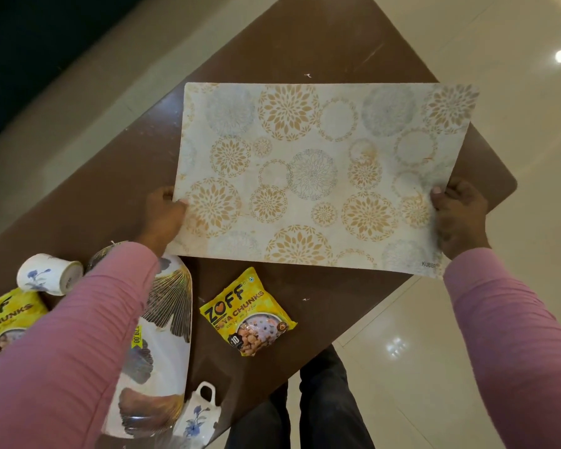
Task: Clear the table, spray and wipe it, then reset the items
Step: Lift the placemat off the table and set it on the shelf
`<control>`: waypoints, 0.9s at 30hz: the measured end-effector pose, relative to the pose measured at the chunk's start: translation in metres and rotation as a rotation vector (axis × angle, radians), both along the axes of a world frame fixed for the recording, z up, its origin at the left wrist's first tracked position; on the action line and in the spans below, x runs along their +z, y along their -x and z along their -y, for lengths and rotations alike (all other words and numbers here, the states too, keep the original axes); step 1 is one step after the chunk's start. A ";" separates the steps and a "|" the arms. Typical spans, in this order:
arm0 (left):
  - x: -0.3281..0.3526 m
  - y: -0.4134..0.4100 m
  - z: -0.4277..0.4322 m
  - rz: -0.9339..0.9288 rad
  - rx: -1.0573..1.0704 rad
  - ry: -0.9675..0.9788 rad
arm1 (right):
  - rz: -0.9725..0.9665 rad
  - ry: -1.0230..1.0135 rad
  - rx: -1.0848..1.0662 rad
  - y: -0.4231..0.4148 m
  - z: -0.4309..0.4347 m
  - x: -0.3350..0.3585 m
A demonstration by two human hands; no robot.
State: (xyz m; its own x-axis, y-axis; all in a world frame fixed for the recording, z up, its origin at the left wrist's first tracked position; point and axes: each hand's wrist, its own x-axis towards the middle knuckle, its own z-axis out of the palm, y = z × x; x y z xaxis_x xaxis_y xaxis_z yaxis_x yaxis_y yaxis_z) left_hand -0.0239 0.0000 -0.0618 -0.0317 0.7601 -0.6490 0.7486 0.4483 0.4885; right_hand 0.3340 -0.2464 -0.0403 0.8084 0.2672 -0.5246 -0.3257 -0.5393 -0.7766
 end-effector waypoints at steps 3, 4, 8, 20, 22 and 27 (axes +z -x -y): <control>0.004 0.011 -0.004 0.026 0.103 0.042 | 0.040 0.003 0.066 -0.004 -0.001 0.004; 0.006 0.015 -0.003 0.031 0.115 0.050 | 0.062 0.008 0.085 -0.004 -0.002 0.004; 0.019 0.029 0.007 0.046 0.178 0.066 | 0.138 0.036 0.150 -0.002 -0.016 0.015; 0.099 0.084 0.070 0.130 0.431 0.069 | 0.223 0.125 0.419 0.013 -0.057 0.123; 0.124 0.093 0.084 0.143 0.479 0.062 | 0.240 0.127 0.453 0.018 -0.060 0.147; 0.183 0.103 0.115 0.166 0.549 -0.033 | 0.265 0.113 0.470 0.031 -0.065 0.196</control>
State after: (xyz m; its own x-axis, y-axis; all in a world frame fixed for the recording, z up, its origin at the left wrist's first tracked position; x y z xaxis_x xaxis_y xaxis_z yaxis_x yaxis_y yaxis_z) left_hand -0.1271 -0.1151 0.1208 -0.3268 0.6808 -0.6555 0.3227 0.7323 0.5997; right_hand 0.3034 -0.1818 0.1557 0.7237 0.5853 -0.3657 0.1692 -0.6642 -0.7282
